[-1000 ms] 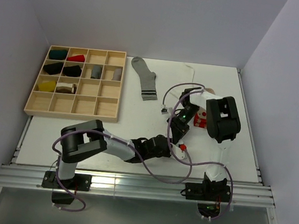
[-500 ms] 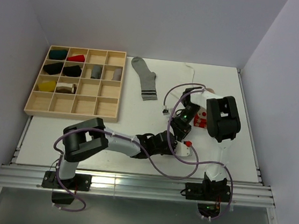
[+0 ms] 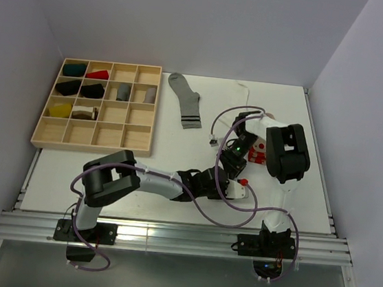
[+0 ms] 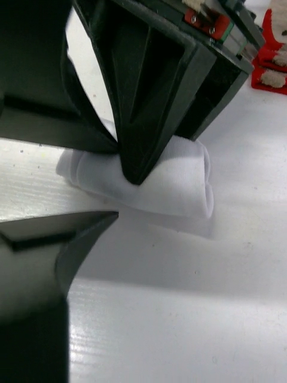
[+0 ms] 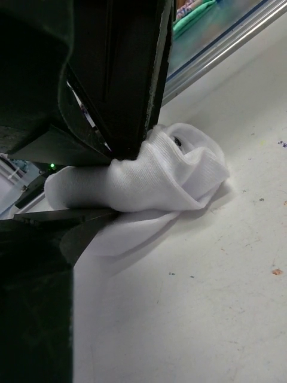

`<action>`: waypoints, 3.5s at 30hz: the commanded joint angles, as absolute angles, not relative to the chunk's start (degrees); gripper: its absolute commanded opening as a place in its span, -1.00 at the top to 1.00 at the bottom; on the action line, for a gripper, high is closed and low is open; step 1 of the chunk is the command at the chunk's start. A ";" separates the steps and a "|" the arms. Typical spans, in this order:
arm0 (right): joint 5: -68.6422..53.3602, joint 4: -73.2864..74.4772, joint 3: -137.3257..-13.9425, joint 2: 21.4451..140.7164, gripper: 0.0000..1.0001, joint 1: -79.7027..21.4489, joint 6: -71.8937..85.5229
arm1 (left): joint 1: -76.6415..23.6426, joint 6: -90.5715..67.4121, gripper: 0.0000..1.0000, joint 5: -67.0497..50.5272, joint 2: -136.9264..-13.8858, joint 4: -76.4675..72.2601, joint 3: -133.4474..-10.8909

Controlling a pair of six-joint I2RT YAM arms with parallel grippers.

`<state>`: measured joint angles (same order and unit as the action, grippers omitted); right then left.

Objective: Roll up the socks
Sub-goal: Roll the sock at the center of the board.

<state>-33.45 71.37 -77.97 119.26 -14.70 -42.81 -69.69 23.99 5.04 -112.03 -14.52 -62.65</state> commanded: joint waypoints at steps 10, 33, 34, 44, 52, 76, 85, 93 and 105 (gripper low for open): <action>-32.17 65.13 -77.17 119.71 0.49 -15.29 -42.63 | -69.43 23.82 -0.28 16.76 -115.40 -17.92 -59.77; -32.08 65.83 -77.87 120.41 0.52 -15.21 -42.28 | -67.32 23.38 0.09 1.85 -117.24 -7.92 -64.24; -32.08 65.83 -77.78 120.32 0.51 -15.21 -42.36 | -67.24 22.94 0.17 1.24 -117.68 -7.13 -64.68; -32.87 62.84 -76.99 116.20 0.16 -13.89 -40.96 | -65.39 20.57 0.75 -5.52 -119.27 -0.18 -68.55; -35.33 58.72 -75.76 107.94 -0.09 -9.59 -38.41 | -63.90 19.69 0.88 -9.66 -119.44 4.83 -70.13; -45.35 50.36 -68.12 90.71 -0.09 8.00 -37.78 | -58.54 16.00 0.89 -21.44 -116.98 18.72 -75.85; -48.51 47.29 -58.19 76.39 -0.10 9.67 -42.71 | -56.16 13.98 0.89 -26.36 -118.83 25.05 -79.53; -52.03 51.32 -50.89 66.72 -0.09 10.19 -54.74 | -53.26 10.73 0.89 -32.16 -123.22 29.27 -84.72; -50.20 52.84 -40.08 47.30 -0.31 6.70 -68.65 | -51.59 10.11 0.88 -34.81 -126.56 30.76 -87.27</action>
<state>-51.48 54.89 -41.95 50.33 9.10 -65.49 -51.42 10.76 -35.70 -122.65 24.03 -88.03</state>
